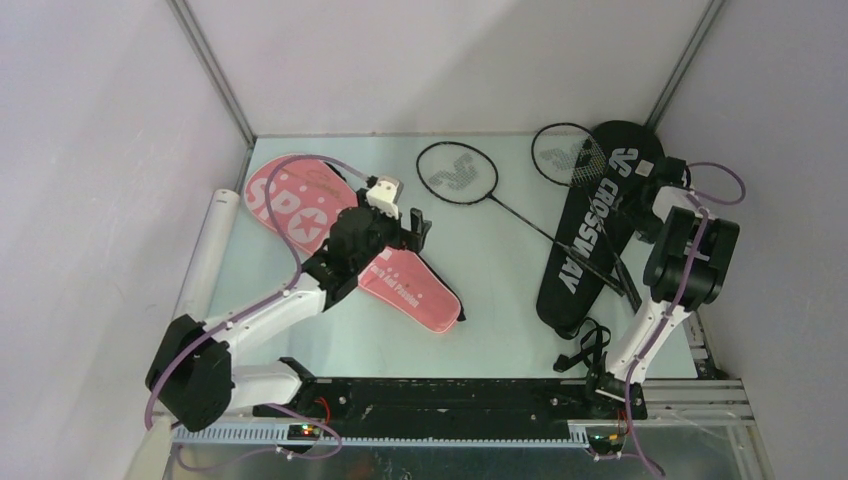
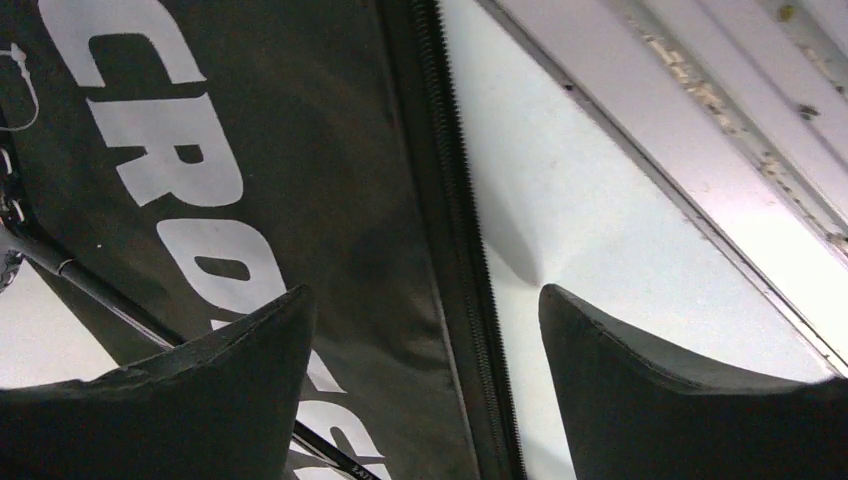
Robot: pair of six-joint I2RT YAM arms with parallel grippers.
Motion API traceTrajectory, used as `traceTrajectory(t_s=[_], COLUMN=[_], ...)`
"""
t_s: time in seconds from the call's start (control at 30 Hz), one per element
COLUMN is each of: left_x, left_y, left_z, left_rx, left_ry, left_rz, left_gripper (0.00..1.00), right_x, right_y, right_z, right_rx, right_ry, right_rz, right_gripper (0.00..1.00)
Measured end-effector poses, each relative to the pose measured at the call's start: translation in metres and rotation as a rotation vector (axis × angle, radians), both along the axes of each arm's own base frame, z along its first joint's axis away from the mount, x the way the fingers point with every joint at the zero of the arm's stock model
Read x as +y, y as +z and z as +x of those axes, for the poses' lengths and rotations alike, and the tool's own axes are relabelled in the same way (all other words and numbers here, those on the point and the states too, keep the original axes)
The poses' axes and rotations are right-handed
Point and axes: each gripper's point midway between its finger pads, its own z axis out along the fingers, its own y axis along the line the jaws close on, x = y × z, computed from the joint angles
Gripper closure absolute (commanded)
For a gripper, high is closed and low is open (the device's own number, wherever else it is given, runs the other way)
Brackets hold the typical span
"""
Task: Pack up the badminton gear
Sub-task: Pick up the racket bag from the corner of the board.
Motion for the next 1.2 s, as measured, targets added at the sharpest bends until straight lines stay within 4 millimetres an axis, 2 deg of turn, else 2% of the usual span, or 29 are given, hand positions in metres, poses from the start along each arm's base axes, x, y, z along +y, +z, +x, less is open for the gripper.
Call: traceTrajectory(t_s=[0.17,0.27,0.33,0.37,0.4,0.43,0.47,0.5,0.63,0.77,0.83,0.9,0.93,0.97,1.0,1.2], left_x=[0.009,0.017,0.023,0.026,0.029,0.033,0.036,0.04,0.053,0.067,0.072,0.076,0.077,0.078,0.079,0.081], left_y=[-0.011,-0.012,-0.008,-0.005,-0.004,-0.002,-0.001,-0.001,-0.006,-0.01,-0.01,-0.01,-0.01,-0.011,-0.012,-0.014], left_z=[-0.007,-0.012,-0.016,-0.018,-0.019,-0.021,-0.023,-0.025,-0.03,-0.035,-0.037,-0.04,-0.041,-0.042,-0.042,-0.044], left_rx=[0.047,0.055,0.045,0.039,0.034,0.028,0.024,0.022,0.029,0.031,0.024,0.019,0.018,0.019,0.02,0.031], left_ry=[0.049,0.079,0.098,0.107,0.116,0.127,0.138,0.15,0.199,0.249,0.265,0.276,0.28,0.283,0.286,0.294], left_rz=[-0.038,-0.057,-0.073,-0.084,-0.089,-0.1,-0.106,-0.112,-0.11,-0.096,-0.099,-0.104,-0.107,-0.109,-0.11,-0.121], left_gripper=[0.0,0.0,0.0,0.0,0.0,0.0,0.0,0.0,0.0,0.0,0.0,0.0,0.0,0.0,0.0,0.0], right_x=[0.021,0.032,0.038,0.04,0.042,0.043,0.044,0.045,0.045,0.046,0.05,0.055,0.058,0.059,0.066,0.09], right_y=[-0.004,-0.006,-0.006,-0.006,-0.007,-0.008,-0.009,-0.01,-0.01,0.003,0.026,0.061,0.084,0.091,0.133,0.28], right_z=[0.011,0.015,0.015,0.015,0.016,0.017,0.017,0.017,0.017,0.019,0.024,0.029,0.033,0.034,0.039,0.033], right_rx=[0.0,0.012,0.02,0.024,0.026,0.03,0.035,0.037,0.036,0.033,0.008,-0.033,-0.069,-0.078,-0.142,-0.346], right_ry=[0.082,0.124,0.146,0.155,0.161,0.164,0.166,0.173,0.179,0.233,0.286,0.345,0.373,0.381,0.418,0.441], right_rz=[0.051,0.05,0.056,0.059,0.063,0.069,0.072,0.074,0.075,-0.001,-0.081,-0.197,-0.268,-0.287,-0.416,-0.851], right_gripper=[0.34,0.39,0.51,0.66,0.76,0.91,0.97,1.0,1.0,1.0,1.0,1.0,1.0,1.0,1.0,1.0])
